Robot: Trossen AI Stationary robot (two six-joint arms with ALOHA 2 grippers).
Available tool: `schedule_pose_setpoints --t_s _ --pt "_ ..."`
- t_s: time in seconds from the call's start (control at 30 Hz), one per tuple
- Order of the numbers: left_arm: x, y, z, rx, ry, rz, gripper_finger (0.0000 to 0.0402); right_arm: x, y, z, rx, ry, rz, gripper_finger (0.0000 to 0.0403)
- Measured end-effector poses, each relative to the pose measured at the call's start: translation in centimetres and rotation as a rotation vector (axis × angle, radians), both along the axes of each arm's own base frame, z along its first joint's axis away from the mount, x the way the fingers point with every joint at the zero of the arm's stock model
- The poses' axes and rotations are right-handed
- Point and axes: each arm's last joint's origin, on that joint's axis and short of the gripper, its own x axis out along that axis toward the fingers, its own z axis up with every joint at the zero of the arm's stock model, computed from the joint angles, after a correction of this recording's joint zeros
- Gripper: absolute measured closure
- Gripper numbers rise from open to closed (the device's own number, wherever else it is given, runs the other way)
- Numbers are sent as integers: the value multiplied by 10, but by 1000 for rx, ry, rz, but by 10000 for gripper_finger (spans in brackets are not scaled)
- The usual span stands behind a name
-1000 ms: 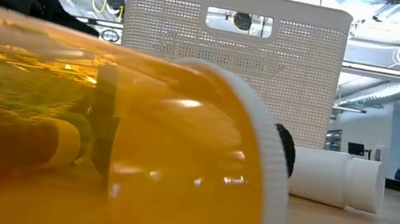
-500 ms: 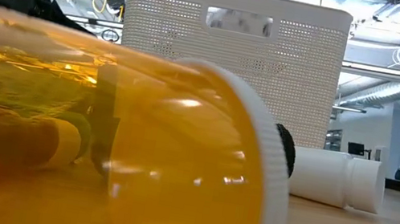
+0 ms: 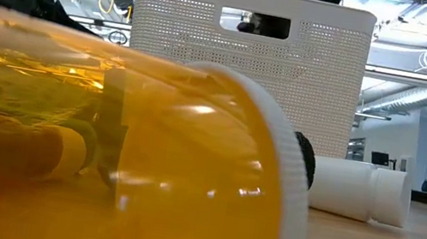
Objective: Pick & place medical supplies in basket/bin
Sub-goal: Put the white mailer bag into the white bin
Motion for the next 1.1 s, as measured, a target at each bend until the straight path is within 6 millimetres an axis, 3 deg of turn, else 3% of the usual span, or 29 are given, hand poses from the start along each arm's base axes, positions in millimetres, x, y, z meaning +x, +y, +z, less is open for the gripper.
schedule_pose_setpoints --t_s 0.4,0.77,0.93,1.1 --pt "0 0 0 -2 -1 0 334 24 -21 -40 80 0 23 403" --pt "0 0 0 -7 -1 1 334 34 -27 -86 149 140 -70 403" --pt "0 0 0 -7 -1 0 334 32 -27 -83 142 148 -145 394" --pt "0 0 0 -11 -3 0 334 27 -27 -71 145 131 -171 340"
